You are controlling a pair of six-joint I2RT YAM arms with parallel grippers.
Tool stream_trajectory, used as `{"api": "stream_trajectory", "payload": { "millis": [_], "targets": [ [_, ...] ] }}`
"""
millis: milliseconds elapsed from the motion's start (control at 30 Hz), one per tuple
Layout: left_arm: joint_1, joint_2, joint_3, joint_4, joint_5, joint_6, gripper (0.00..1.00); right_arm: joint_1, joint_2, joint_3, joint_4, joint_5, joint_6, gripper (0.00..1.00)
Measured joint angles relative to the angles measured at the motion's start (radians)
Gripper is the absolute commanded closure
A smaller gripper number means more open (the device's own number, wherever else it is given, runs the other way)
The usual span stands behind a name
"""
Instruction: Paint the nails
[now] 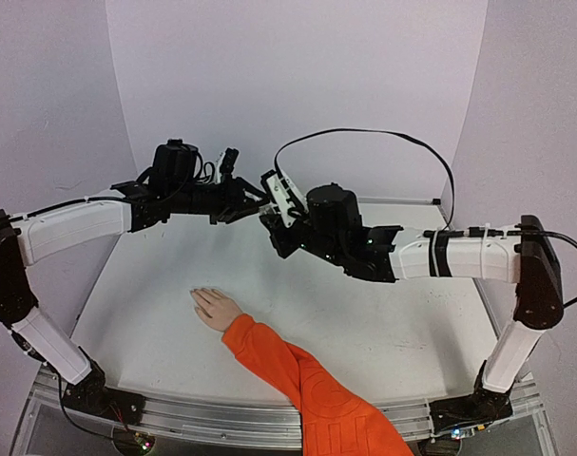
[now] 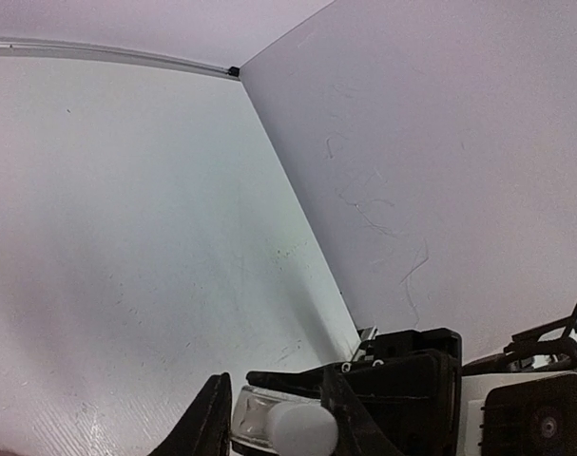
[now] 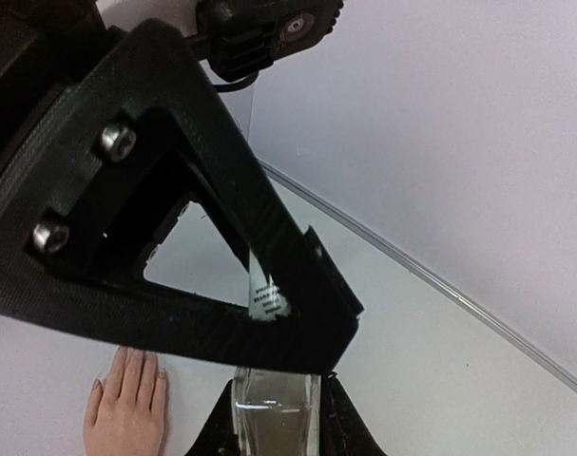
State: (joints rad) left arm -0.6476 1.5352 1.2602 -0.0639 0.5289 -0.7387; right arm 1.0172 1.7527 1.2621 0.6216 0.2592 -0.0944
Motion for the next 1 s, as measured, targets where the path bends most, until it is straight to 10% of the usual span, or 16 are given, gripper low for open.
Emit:
{"api": "stream_trajectory", "payload": {
  "millis": [367, 867, 1000],
  "targets": [
    [0.0, 0.023, 0.049, -0.016, 0.0, 0.061, 1.0, -0.029, 0.003, 0.003, 0.018, -0.079, -0.017, 1.0],
    [-0.134, -0.079, 0.101, 0.063, 0.399, 0.538, 1.0, -0.252, -0.167, -0.038, 0.05, -1.327, 0.304, 1.0],
    [-0.183, -0.111, 0.101, 0.085, 0.402, 0.583, 0.7, -0.228, -0.217, -0.055, 0.06, -1.357, 0.334, 1.0]
  ]
}}
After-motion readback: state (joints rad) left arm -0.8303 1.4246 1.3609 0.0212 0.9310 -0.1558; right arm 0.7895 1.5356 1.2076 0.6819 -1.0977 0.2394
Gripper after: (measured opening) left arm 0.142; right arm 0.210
